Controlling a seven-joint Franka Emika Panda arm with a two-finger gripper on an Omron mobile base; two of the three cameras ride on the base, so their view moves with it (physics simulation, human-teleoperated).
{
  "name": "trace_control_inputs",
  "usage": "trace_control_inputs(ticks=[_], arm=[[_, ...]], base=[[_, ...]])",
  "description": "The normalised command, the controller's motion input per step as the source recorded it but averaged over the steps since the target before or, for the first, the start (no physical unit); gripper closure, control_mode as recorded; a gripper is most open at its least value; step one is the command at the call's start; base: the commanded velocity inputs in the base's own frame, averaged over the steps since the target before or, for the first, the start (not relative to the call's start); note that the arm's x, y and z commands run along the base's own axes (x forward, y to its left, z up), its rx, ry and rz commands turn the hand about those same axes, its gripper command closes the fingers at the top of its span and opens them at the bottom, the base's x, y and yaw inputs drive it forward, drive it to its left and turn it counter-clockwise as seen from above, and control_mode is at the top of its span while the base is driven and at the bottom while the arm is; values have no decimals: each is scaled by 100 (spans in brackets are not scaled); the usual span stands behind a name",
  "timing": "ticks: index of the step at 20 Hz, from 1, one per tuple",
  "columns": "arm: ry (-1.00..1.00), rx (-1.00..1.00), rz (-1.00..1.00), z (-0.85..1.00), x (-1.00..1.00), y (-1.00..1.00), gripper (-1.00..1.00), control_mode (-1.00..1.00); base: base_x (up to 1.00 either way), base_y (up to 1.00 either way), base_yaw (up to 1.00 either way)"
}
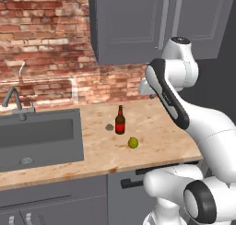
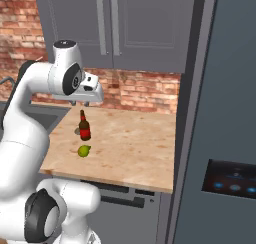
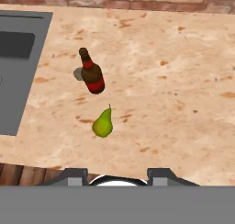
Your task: Place the beer on the top shelf of the fridge to keep it out of children's reach, and place the pear and garlic on lower shelves for easy access.
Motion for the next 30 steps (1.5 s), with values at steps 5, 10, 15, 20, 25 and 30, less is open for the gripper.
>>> trace_control_inputs(ticks=[5,10,15,20,25,30], arm=[[0,0,0,-28,0,10,-100,-100],[0,0,0,-53,-12,50,-100,-100],[4,-1,0,-62,0,67,-100,-100],[9,0,0,-53,1,18,-100,-100],[11,0,-3,-45,9,0,-100,-100],[6,0,-9,-31,0,-11,-100,-100]], base=[[0,0,0],[0,0,0],[0,0,0],[0,0,0],[0,0,0],[0,0,0]])
